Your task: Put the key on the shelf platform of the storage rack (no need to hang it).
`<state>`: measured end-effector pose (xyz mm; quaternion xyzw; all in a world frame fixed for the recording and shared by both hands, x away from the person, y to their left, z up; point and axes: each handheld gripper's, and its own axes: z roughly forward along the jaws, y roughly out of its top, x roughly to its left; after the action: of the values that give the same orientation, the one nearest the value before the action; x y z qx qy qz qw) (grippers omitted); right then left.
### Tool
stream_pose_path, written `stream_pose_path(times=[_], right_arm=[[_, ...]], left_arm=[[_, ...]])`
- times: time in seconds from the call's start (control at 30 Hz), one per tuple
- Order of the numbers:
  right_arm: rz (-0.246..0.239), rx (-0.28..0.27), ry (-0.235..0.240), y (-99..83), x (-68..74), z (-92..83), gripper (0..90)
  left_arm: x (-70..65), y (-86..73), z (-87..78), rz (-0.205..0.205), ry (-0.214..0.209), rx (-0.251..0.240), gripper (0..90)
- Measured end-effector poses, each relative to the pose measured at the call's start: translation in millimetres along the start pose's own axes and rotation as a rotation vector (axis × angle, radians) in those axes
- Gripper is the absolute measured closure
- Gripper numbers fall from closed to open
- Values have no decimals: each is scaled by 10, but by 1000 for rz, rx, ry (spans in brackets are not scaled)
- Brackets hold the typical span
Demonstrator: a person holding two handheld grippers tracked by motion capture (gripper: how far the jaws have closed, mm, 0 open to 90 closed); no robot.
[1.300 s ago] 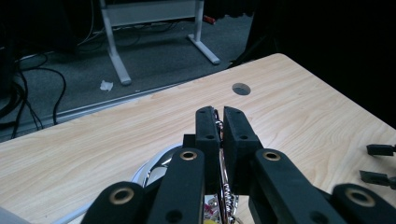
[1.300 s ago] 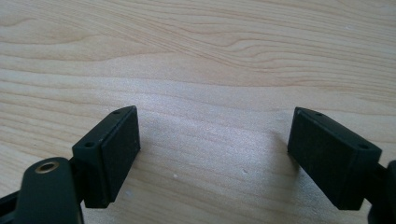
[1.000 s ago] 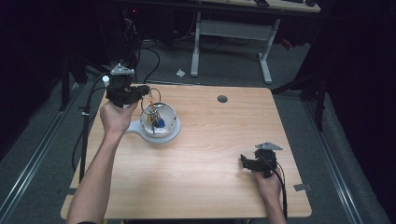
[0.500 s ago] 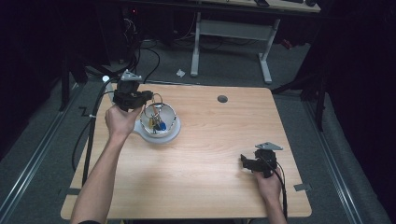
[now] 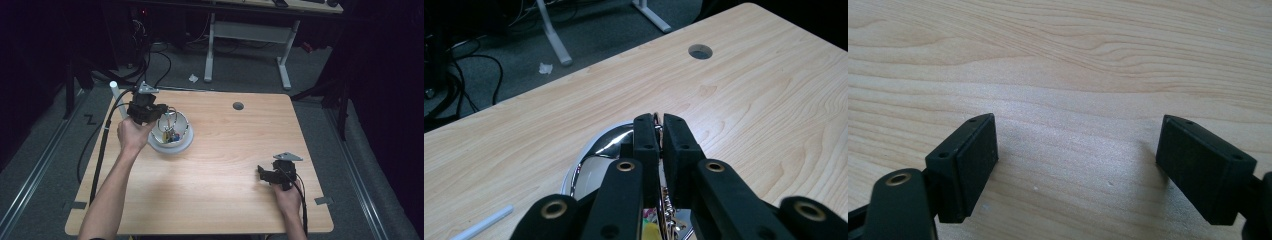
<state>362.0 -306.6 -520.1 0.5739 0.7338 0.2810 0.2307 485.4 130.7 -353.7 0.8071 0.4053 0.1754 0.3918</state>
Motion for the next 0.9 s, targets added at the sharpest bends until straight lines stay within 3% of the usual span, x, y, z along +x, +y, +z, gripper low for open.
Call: stream_pose_path(times=[0.13,0.9], right_arm=[[0,0,1,0,0,-1,170],[1,0,0,-1,1,-1,170]], left_arm=[[-14,-18,58,9,3,13,858],[89,-282,303,-53,-32,38,858]])
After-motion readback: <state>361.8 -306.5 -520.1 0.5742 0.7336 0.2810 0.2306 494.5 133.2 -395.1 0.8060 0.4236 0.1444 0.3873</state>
